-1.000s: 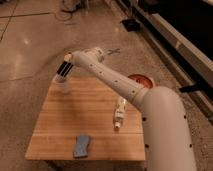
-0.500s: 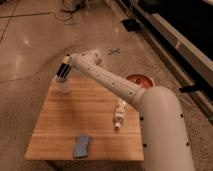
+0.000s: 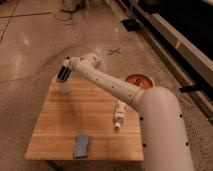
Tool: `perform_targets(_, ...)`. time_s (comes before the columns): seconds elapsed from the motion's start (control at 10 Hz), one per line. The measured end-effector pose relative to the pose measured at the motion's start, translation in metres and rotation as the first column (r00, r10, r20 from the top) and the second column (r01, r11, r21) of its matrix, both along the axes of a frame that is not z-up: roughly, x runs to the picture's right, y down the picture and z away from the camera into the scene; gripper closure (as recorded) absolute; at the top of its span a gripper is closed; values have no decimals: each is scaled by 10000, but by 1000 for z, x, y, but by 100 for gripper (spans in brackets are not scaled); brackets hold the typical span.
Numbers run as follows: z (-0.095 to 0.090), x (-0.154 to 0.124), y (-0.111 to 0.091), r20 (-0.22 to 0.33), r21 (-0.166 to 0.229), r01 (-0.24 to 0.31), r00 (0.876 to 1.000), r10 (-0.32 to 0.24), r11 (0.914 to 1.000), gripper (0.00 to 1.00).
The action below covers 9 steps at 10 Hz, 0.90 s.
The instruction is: Place the eraser in the ceramic cup
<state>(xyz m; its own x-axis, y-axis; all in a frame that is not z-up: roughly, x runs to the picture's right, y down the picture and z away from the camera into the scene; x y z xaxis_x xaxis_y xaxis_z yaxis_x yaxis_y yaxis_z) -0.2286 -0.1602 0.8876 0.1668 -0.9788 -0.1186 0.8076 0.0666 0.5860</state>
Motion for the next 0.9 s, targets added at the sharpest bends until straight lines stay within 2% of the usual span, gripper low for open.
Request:
perform_targets(0.1,-1,-2,2,36,0,-1,10000,1,10000,24)
perform_targets(0.2,-3,-3,3,68,10,-16,10000,16,10000,21)
perform_targets(0.6,-16,-11,1,337,208,-124,9994,117,9997,20)
perform_targets(0.9,-28,-6,-11,513,406,-422,9979,401,9983,20)
